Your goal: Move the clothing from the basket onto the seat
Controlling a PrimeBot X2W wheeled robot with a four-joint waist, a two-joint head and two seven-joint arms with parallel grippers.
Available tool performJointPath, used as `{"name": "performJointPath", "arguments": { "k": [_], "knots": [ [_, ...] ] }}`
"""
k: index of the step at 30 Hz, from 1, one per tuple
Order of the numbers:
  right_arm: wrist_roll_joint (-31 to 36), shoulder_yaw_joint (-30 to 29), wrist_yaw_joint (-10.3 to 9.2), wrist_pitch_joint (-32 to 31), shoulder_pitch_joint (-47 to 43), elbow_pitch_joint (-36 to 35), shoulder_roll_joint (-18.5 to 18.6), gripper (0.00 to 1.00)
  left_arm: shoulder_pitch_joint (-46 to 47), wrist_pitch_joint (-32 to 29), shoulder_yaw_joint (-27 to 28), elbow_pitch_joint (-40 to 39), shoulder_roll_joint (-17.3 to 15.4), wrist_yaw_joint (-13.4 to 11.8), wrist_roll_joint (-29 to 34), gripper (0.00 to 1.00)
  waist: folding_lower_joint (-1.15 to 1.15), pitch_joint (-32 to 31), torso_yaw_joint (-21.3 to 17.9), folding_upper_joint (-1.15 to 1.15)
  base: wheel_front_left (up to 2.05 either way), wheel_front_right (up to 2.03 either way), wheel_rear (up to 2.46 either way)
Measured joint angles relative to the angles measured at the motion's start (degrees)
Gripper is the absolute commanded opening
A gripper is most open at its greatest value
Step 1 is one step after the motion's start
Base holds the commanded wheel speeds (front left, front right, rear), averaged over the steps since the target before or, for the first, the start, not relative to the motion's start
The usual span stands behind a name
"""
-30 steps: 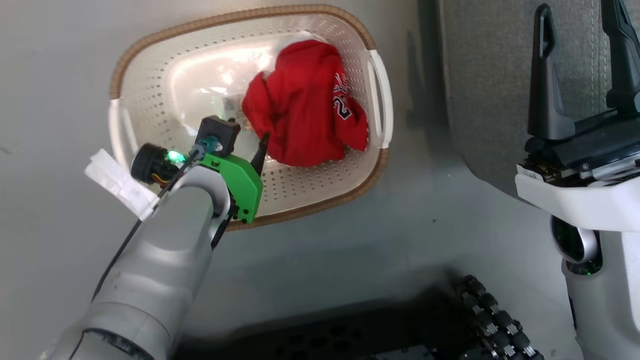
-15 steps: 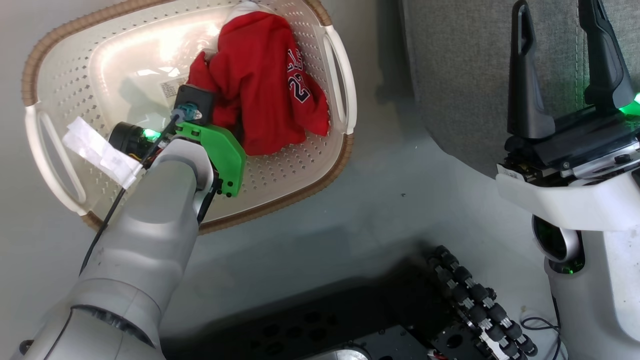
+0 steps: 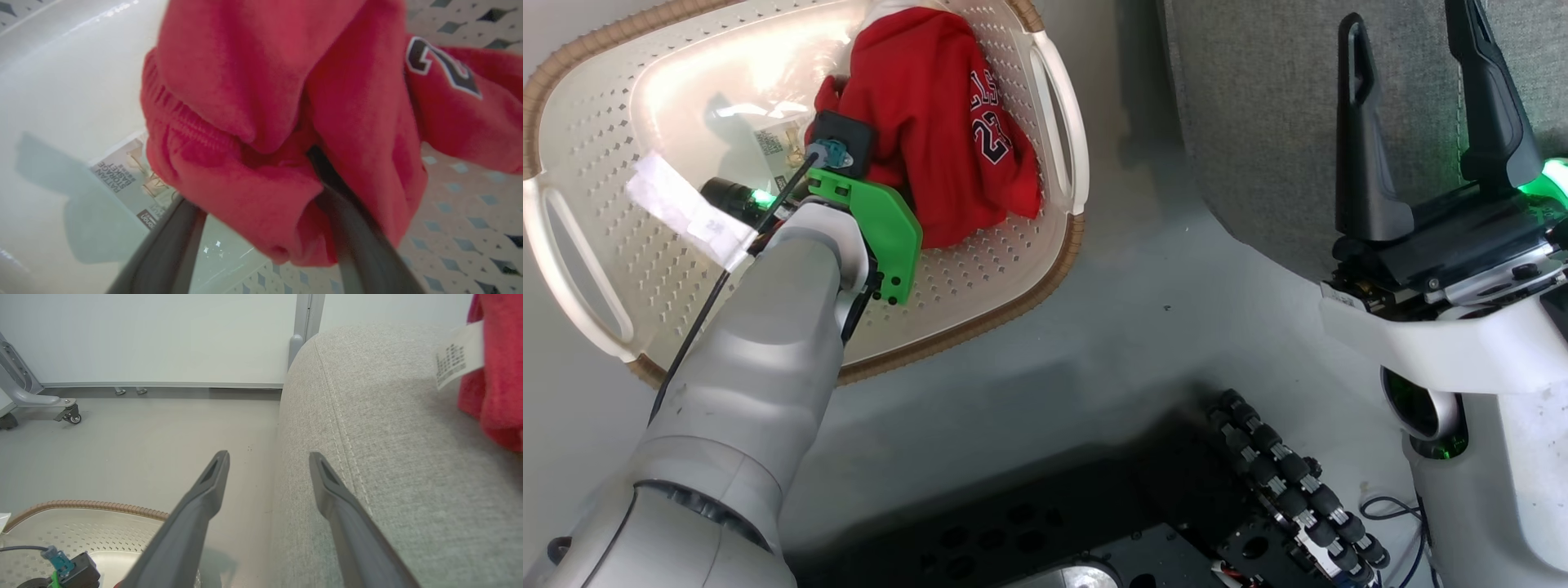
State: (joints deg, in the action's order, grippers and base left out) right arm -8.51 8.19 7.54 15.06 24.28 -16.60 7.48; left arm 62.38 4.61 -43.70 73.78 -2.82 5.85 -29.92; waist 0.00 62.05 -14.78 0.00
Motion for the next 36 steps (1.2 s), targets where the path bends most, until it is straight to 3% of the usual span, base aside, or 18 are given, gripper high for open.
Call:
{"name": "performJointPath", "arguments": {
  "k": [1,19,27,36],
  "knots": [
    [0.0,-0.02,0.0,0.0,-0.12,-0.09,0.01,1.0,0.03,0.1,-0.31,0.01,0.01,0.24,0.05,0.0,0.0,0.04,-0.03,0.0,0.0,0.0,0.0],
    [1.11,0.99,0.0,0.0,3.19,0.77,0.11,1.0,-1.29,2.79,-0.88,0.1,-2.72,1.2,-1.67,0.0,0.0,-2.48,0.39,0.0,0.0,0.0,0.0],
    [1.66,1.25,0.0,0.0,2.99,2.57,1.38,1.0,-7.14,6.76,2.01,0.07,-1.47,1.27,-6.39,0.0,0.0,-9.02,1.02,0.0,0.0,0.0,0.0],
    [1.63,2.27,0.0,0.0,-0.7,6.13,2.64,1.0,-13.39,10.25,2.37,-3.52,-1.44,1.47,-7.19,0.0,-0.01,-19.56,2.61,0.0,0.0,0.0,0.0]
  ]
}}
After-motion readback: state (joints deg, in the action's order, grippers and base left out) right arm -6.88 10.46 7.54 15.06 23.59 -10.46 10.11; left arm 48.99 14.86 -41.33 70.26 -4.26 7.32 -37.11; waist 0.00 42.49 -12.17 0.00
